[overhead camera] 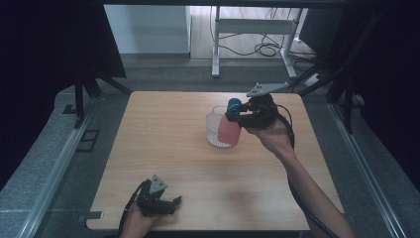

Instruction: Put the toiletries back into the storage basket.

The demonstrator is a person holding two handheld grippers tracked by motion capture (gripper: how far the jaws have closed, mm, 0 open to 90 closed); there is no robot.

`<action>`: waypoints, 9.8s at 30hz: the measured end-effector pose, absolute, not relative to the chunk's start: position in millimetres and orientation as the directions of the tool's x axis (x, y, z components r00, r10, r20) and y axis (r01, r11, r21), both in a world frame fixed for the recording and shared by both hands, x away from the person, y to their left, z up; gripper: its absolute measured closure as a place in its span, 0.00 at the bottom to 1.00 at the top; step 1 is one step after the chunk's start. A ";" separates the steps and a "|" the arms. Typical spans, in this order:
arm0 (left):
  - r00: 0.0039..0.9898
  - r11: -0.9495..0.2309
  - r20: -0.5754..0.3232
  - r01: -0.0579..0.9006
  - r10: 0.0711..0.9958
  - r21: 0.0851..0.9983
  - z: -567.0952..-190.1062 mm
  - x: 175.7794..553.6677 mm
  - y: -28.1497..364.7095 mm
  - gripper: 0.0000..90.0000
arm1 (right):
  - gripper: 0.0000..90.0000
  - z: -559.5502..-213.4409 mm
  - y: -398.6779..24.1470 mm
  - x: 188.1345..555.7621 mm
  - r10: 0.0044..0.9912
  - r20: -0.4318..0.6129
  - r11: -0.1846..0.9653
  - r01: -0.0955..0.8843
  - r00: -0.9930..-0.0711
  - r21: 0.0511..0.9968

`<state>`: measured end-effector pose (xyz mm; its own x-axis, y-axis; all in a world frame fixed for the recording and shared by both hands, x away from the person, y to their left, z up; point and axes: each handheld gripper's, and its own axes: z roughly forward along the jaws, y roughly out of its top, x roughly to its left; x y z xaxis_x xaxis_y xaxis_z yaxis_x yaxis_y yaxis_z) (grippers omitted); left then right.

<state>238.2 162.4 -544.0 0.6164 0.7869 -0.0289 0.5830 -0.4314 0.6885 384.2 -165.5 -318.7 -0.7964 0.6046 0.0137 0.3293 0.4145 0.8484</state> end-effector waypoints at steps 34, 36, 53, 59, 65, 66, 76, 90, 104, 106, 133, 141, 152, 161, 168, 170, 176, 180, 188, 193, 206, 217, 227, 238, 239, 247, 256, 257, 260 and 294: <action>0.615 -0.428 -0.031 0.583 0.788 0.690 -544.1 238.1 162.2 0.12 | 0.59 -334.2 -152.2 442.5 0.687 -0.031 0.403 0.346 -0.726 0.847; 0.615 -0.428 -0.032 0.584 0.788 0.690 -544.2 238.1 162.2 0.12 | 0.59 -337.0 -151.5 444.3 0.690 -0.028 0.402 0.350 -0.723 0.846; 0.617 -0.430 -0.030 0.582 0.787 0.690 -544.1 238.1 162.3 0.12 | 0.59 -362.9 -141.2 455.6 0.697 -0.043 0.420 0.360 -0.716 0.833; 0.617 -0.432 -0.029 0.584 0.786 0.687 -544.0 238.1 162.5 0.12 | 0.59 -372.1 -139.8 458.6 0.698 -0.042 0.426 0.369 -0.715 0.826; 0.617 -0.432 -0.030 0.584 0.787 0.687 -544.0 238.1 162.4 0.12 | 0.59 -383.6 -140.5 461.9 0.705 -0.035 0.425 0.383 -0.709 0.820; 0.616 -0.431 -0.030 0.584 0.787 0.688 -544.0 238.0 162.4 0.12 | 0.59 -385.7 -140.4 462.4 0.705 -0.034 0.425 0.383 -0.709 0.820; 0.616 -0.432 -0.030 0.585 0.787 0.687 -543.9 238.0 162.4 0.12 | 0.59 -404.7 -137.7 464.7 0.701 -0.030 0.435 0.394 -0.712 0.810; 0.616 -0.431 -0.030 0.584 0.787 0.688 -544.0 238.1 162.4 0.12 | 0.59 -428.8 -131.8 467.4 0.694 -0.024 0.453 0.411 -0.719 0.791; 0.619 -0.436 -0.027 0.584 0.785 0.684 -543.8 238.1 162.7 0.12 | 0.57 -436.8 -142.4 470.6 0.715 0.052 0.397 0.466 -0.698 0.790; 0.617 -0.432 -0.030 0.584 0.787 0.687 -543.9 238.0 162.4 0.12 | 0.57 -437.1 -143.4 470.1 0.711 0.056 0.397 0.466 -0.701 0.791; 0.617 -0.433 -0.029 0.584 0.787 0.687 -543.9 238.1 162.4 0.12 | 0.29 -422.3 -144.8 460.0 0.680 0.005 0.425 0.400 -0.734 0.812; 0.617 -0.432 -0.029 0.583 0.787 0.688 -544.0 238.1 162.4 0.12 | 0.21 -416.5 -147.8 455.1 0.672 0.002 0.436 0.398 -0.740 0.807; 0.617 -0.432 -0.029 0.583 0.786 0.688 -544.0 238.1 162.4 0.12 | 0.12 -410.0 -150.5 445.7 0.675 -0.014 0.448 0.395 -0.738 0.802; 0.617 -0.433 -0.029 0.583 0.786 0.687 -544.0 238.1 162.4 0.12 | 0.05 -409.5 -155.2 437.2 0.681 -0.012 0.451 0.406 -0.732 0.795; 0.617 -0.432 -0.029 0.584 0.786 0.687 -544.0 238.1 162.4 0.12 | 0.02 -407.5 -161.8 430.2 0.681 -0.009 0.445 0.404 -0.732 0.799; 0.617 -0.433 -0.029 0.583 0.786 0.687 -543.9 238.1 162.4 0.12 | 0.02 -407.0 -163.6 428.0 0.680 -0.007 0.444 0.404 -0.733 0.800; 0.617 -0.433 -0.029 0.583 0.786 0.688 -544.0 238.1 162.4 0.12 | 0.01 -406.4 -167.4 419.8 0.675 -0.009 0.447 0.400 -0.737 0.801; 0.616 -0.431 -0.030 0.584 0.787 0.688 -543.9 238.0 162.2 0.12 | 0.01 -406.2 -169.9 414.6 0.671 -0.008 0.446 0.395 -0.741 0.803; 0.616 -0.431 -0.030 0.584 0.787 0.688 -544.0 238.0 162.3 0.12 | 0.01 -410.1 -175.3 405.7 0.666 -0.014 0.455 0.391 -0.746 0.800; 0.616 -0.431 -0.030 0.584 0.787 0.688 -544.0 238.0 162.3 0.12 | 0.01 -412.0 -178.4 400.0 0.665 -0.016 0.459 0.391 -0.747 0.798; 0.616 -0.431 -0.030 0.584 0.787 0.688 -543.9 238.0 162.2 0.12 | 0.01 -416.6 -185.2 385.2 0.656 -0.029 0.475 0.382 -0.754 0.793; 0.616 -0.431 -0.030 0.584 0.787 0.688 -544.0 238.0 162.3 0.12 | 0.02 -420.5 -193.8 371.1 0.652 -0.035 0.477 0.374 -0.757 0.795; 0.617 -0.431 -0.030 0.584 0.787 0.688 -543.9 238.0 162.3 0.12 | 0.02 -426.9 -205.9 357.8 0.656 -0.034 0.478 0.380 -0.754 0.792; 0.618 -0.434 -0.029 0.584 0.786 0.686 -543.8 238.1 162.4 0.12 | 0.02 -436.3 -221.3 344.1 0.663 -0.030 0.475 0.389 -0.748 0.789; 0.617 -0.433 -0.030 0.584 0.786 0.686 -543.8 238.0 162.4 0.12 | 0.02 -437.8 -222.8 342.4 0.664 -0.033 0.479 0.390 -0.747 0.787; 0.616 -0.431 -0.031 0.586 0.787 0.686 -543.8 237.9 162.3 0.12 | 0.02 -447.8 -233.0 331.4 0.666 -0.041 0.488 0.394 -0.745 0.779; 0.616 -0.433 -0.029 0.585 0.787 0.686 -543.7 237.9 162.3 0.12 | 0.02 -457.5 -245.5 318.3 0.674 -0.056 0.499 0.398 -0.736 0.769; 0.617 -0.433 -0.029 0.585 0.787 0.686 -543.8 238.0 162.4 0.12 | 0.02 -457.9 -246.8 317.2 0.675 -0.059 0.501 0.398 -0.736 0.769; 0.616 -0.433 -0.029 0.585 0.787 0.686 -543.8 238.0 162.3 0.12 | 0.02 -460.4 -251.2 313.3 0.679 -0.063 0.501 0.399 -0.732 0.768; 0.615 -0.430 -0.031 0.586 0.788 0.687 -543.9 237.9 162.2 0.12 | 0.01 -511.8 -278.5 288.3 0.713 -0.055 0.498 0.449 -0.699 0.742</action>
<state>237.9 162.2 -543.9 0.6148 0.7881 -0.0305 0.5859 -0.4304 0.6866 288.3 -278.5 -511.8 -0.6995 0.7125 -0.0548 0.4487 0.4976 0.7423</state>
